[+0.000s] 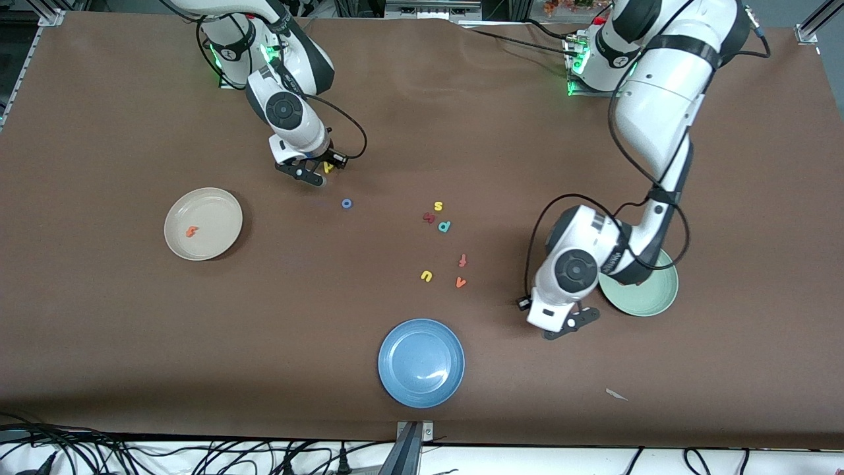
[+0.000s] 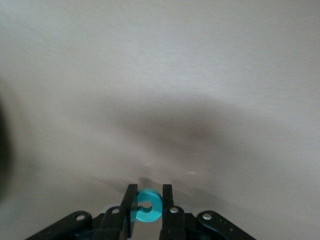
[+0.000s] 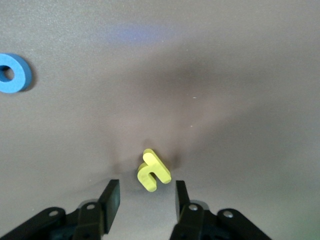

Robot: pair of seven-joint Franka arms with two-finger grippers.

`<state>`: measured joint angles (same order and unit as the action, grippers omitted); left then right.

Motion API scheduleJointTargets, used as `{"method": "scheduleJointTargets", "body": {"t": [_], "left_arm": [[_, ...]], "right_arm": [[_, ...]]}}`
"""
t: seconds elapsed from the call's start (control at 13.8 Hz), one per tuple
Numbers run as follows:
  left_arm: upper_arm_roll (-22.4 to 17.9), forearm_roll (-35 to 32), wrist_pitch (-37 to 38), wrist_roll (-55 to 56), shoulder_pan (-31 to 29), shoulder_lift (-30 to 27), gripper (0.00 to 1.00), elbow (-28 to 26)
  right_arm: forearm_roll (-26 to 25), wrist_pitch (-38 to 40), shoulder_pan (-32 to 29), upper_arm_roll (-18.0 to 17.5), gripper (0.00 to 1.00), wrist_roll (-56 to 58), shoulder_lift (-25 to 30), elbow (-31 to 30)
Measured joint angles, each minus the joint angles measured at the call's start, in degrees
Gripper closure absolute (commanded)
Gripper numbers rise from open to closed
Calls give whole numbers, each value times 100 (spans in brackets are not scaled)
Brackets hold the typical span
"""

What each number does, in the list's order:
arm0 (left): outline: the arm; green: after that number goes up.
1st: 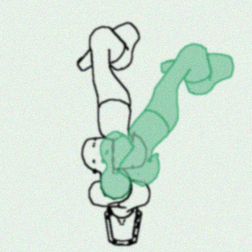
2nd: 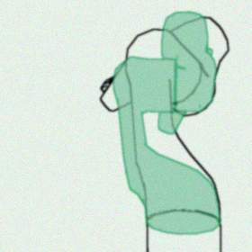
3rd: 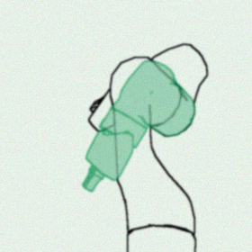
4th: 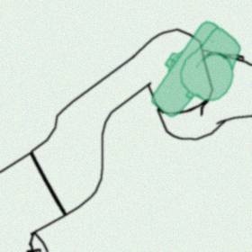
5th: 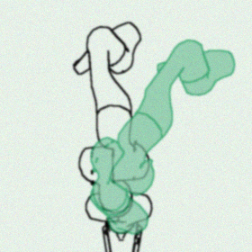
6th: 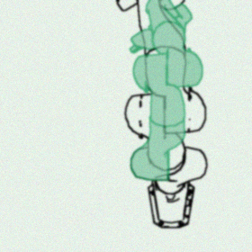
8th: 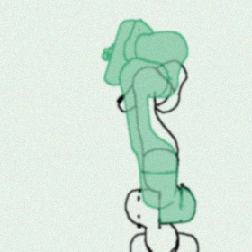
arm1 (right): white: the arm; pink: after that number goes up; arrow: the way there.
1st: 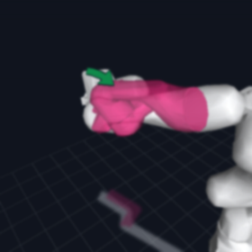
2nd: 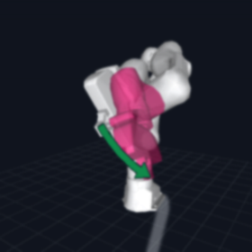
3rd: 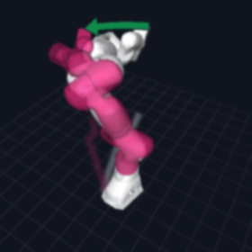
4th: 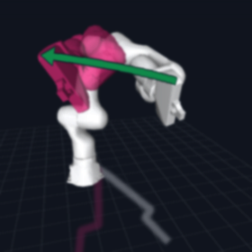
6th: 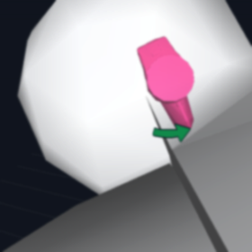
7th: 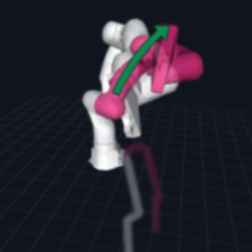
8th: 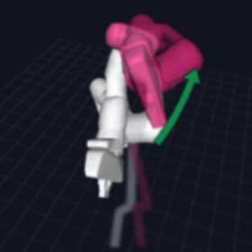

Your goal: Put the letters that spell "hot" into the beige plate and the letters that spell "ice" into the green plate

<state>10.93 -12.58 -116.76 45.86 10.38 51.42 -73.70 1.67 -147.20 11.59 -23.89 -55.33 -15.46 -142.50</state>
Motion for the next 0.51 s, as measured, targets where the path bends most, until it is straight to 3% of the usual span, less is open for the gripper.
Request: {"method": "scheduleJointTargets", "body": {"t": [0.22,0.51], "left_arm": [[4,0,686,-1156,-437,-219,87,1],[3,0,950,-2442,-922,-325,86,-45]], "right_arm": [[-7,-33,-5,1,50,100,17,1],[-16,-151,-10,80,50,408,23,1]]}}
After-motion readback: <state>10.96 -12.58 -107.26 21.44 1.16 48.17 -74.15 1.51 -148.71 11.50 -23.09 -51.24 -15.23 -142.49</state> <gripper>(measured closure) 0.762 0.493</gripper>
